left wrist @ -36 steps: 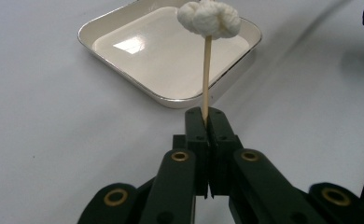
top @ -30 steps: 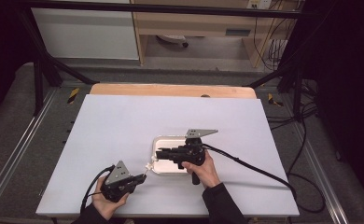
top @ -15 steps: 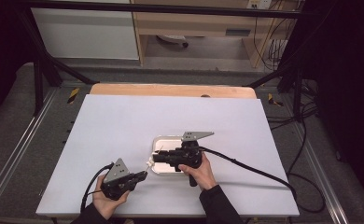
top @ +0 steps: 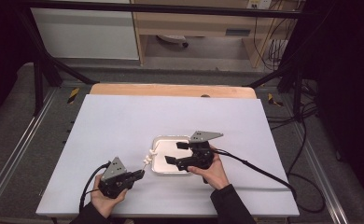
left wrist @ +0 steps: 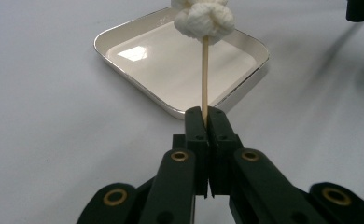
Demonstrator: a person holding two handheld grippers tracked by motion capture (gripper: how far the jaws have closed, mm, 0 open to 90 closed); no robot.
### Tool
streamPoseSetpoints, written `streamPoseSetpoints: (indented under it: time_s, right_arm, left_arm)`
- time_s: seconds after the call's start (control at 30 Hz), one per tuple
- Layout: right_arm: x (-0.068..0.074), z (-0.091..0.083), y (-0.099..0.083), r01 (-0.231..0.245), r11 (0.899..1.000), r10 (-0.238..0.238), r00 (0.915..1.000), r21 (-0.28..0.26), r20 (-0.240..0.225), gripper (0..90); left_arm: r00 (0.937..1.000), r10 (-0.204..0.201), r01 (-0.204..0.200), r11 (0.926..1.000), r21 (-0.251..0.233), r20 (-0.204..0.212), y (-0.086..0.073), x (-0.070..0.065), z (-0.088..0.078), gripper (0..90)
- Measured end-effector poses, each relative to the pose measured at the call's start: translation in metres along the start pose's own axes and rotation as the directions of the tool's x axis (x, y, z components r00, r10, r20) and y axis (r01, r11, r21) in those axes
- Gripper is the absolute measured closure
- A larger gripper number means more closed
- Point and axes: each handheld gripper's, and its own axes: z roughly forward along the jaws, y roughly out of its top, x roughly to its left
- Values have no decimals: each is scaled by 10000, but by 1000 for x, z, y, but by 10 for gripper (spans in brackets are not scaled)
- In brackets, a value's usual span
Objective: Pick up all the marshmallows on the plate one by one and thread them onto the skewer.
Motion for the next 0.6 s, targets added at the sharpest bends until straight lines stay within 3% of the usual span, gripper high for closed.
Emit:
streamPoseSetpoints:
  time_s: [0.1,0.27,0.6]
  right_arm:
    - [-7,-5,-7,115,9995,-132,9983,299,571,172]
    - [-18,-15,-17,-14,9979,-53,9946,648,1034,74]
    - [-41,-40,-40,-267,9923,16,9790,1206,2041,14]
  left_arm:
    - [10000,-58,58,10000,21,3,0,1,0,885]
    - [9999,-91,90,9999,133,59,1,2,0,884]
    - [9995,-210,204,9995,241,246,6,4,0,884]
